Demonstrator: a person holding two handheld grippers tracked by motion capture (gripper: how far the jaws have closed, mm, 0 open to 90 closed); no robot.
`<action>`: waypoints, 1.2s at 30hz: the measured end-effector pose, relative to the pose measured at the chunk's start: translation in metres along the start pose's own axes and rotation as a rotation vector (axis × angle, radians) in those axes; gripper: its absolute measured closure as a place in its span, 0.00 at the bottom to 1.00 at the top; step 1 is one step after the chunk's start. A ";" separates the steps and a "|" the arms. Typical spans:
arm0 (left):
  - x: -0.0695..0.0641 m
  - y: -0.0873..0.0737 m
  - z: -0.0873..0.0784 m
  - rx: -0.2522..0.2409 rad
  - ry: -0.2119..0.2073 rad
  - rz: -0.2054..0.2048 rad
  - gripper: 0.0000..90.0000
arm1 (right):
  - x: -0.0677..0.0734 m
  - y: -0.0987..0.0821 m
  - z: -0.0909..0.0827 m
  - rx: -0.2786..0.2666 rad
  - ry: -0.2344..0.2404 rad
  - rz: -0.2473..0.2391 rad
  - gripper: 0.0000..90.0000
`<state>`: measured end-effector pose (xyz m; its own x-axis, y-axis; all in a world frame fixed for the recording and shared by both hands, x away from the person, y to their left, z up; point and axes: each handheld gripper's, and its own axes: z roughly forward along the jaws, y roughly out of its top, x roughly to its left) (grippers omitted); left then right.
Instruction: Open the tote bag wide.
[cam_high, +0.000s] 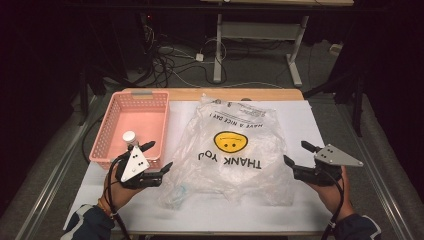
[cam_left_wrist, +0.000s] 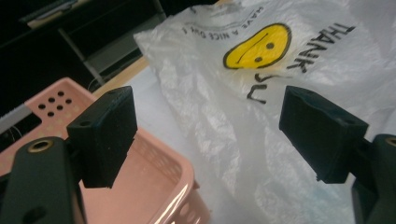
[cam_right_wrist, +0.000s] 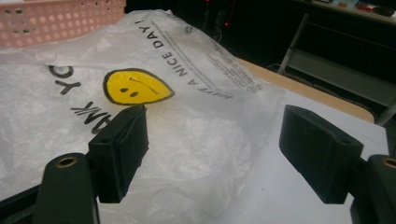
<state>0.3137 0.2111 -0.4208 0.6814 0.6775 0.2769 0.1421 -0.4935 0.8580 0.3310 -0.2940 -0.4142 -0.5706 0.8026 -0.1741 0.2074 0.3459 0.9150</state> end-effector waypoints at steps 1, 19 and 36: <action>0.000 0.000 0.000 0.000 0.000 0.000 0.21 | 0.002 0.000 0.001 0.000 0.009 -0.007 0.27; -0.011 -0.018 0.001 0.076 0.005 0.032 0.21 | 0.002 0.011 0.022 0.063 0.004 -0.096 0.36; -0.012 -0.019 -0.003 0.053 -0.009 0.047 0.22 | -0.090 0.009 0.185 0.419 -0.045 0.161 0.53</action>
<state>0.3011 0.2137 -0.4390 0.6948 0.6478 0.3123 0.1475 -0.5534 0.8197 0.5309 -0.2732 -0.4576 -0.4712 0.8796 -0.0656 0.5997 0.3741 0.7074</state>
